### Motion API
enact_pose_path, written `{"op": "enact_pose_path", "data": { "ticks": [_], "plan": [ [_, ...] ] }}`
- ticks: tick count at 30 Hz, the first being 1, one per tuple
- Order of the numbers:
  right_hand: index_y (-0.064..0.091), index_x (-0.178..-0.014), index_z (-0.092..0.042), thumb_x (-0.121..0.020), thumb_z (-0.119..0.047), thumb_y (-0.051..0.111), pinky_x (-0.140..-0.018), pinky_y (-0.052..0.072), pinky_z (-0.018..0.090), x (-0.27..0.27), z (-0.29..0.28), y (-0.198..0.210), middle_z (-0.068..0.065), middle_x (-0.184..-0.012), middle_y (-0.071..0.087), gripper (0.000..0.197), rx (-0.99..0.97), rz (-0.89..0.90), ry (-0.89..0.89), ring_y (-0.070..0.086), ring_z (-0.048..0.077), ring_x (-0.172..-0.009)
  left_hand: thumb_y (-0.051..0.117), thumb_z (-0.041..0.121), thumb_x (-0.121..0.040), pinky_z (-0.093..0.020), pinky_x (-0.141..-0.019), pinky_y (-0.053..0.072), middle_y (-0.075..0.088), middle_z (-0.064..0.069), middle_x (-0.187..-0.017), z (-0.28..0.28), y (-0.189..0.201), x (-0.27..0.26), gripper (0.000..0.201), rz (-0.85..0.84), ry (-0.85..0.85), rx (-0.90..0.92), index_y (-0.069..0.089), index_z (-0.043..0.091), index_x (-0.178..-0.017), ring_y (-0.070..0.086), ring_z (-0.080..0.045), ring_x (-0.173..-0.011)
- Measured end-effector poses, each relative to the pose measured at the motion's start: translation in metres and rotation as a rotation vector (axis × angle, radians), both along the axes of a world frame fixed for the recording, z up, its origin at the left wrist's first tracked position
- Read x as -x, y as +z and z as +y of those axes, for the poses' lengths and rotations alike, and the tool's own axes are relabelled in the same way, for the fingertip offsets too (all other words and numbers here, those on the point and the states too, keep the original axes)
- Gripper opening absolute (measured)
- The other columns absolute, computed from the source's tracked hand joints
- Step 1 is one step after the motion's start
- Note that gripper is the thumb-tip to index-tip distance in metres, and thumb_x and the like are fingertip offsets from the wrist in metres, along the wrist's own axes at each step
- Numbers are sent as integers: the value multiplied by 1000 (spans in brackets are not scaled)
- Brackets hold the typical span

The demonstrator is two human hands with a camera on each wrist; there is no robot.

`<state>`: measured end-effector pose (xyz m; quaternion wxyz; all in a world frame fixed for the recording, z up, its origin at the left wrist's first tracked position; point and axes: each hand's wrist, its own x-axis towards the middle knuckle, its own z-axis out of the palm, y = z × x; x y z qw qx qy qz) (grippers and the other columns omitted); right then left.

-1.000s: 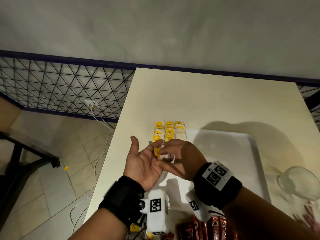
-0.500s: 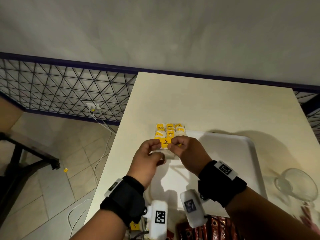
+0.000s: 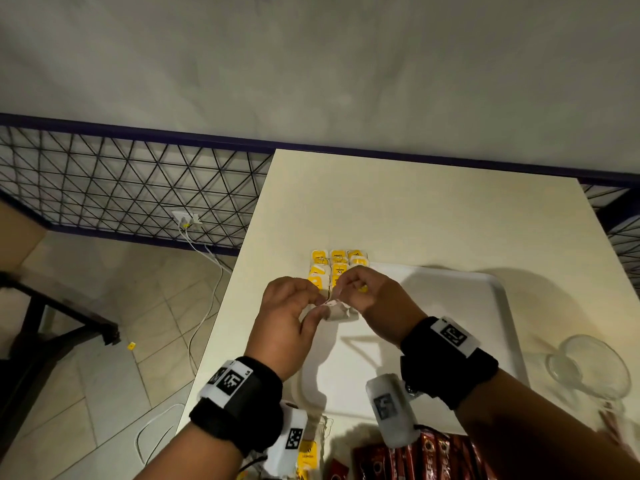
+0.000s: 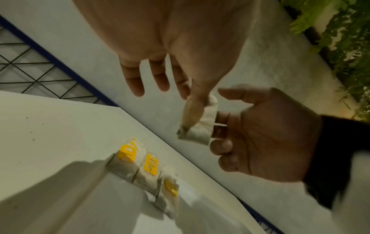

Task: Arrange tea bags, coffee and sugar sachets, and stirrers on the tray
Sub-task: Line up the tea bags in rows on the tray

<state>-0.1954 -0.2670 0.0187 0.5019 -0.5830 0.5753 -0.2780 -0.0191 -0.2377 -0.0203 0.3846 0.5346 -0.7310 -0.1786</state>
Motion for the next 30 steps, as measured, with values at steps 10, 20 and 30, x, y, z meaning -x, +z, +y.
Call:
{"op": "enact_pose_path", "data": {
  "ticks": [10, 20, 30],
  "plan": [
    [61, -74, -29, -80, -12, 73, -61, 42, 19, -7, 6, -8, -13, -62, 57, 22, 166, -23, -19, 50, 5, -58, 56, 39, -79, -10, -57, 39, 62, 11, -70, 4, 26, 11, 21, 121, 162, -180, 66, 22, -74, 54, -2, -63],
    [59, -89, -29, -66, -20, 72, -57, 36, 14, 4, -13, 7, -13, -76, 59, 29, 321, 89, 66, 44, 7, -51, 70, 11, -86, -17, -64, 48, 71, 8, -73, -13, 34, 9, 18, 304, 32, -485, 72, 26, -78, 62, -4, -67],
    [69, -93, -25, -86, -27, 65, -72, 37, 22, 9, -38, -25, -7, -89, 65, 8, 58, 617, 445, 53, 12, -83, 60, 24, -90, -22, -67, 38, 68, 2, -84, -35, -13, -14, 12, -120, 166, -750, 67, 16, -84, 61, -21, -87]
  ]
}}
